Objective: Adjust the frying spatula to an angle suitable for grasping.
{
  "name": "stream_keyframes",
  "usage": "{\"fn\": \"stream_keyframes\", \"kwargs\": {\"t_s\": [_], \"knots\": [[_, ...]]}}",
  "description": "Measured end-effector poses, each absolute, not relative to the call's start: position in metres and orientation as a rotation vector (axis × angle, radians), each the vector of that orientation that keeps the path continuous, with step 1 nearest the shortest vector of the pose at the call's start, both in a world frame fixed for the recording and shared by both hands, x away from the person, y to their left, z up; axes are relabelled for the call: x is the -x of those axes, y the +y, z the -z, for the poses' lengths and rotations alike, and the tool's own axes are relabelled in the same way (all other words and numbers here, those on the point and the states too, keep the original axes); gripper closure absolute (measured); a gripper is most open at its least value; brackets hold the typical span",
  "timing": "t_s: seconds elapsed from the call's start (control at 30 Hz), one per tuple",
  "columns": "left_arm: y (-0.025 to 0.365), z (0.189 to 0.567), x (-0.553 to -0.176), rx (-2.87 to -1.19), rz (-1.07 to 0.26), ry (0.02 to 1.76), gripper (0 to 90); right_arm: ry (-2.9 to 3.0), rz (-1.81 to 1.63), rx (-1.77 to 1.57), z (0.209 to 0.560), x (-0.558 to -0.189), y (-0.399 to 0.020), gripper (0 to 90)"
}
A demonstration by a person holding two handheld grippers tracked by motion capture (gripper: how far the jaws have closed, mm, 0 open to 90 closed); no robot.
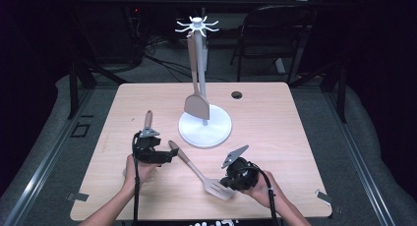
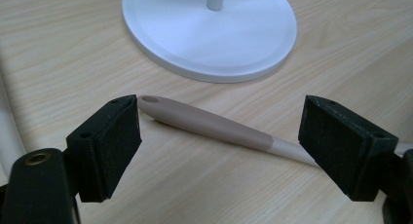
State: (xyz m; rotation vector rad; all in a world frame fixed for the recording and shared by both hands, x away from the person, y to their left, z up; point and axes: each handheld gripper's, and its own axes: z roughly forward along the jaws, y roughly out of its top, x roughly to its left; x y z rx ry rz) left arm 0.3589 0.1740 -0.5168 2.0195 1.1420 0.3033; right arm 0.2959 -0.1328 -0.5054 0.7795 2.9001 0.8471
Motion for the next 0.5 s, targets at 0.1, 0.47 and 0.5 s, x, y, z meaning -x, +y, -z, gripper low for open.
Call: {"fn": "stream_keyframes", "kwargs": {"t_s": [0.1,0.47,0.5], "knots": [[0.169,0.519,-0.358,-2.035,-0.291,1.149,15.1,2.933,-0.792,-0.768,0.512,-0.291,-0.13,90.0],[0.161,0.531,-0.356,-2.06,-0.253,1.182,15.0,3.033,-0.582,-0.897,0.547,-0.298,-0.117,90.0],[0.16,0.531,-0.356,-2.06,-0.254,1.186,15.0,3.031,-0.607,-0.916,0.548,-0.298,-0.117,90.0]]}}
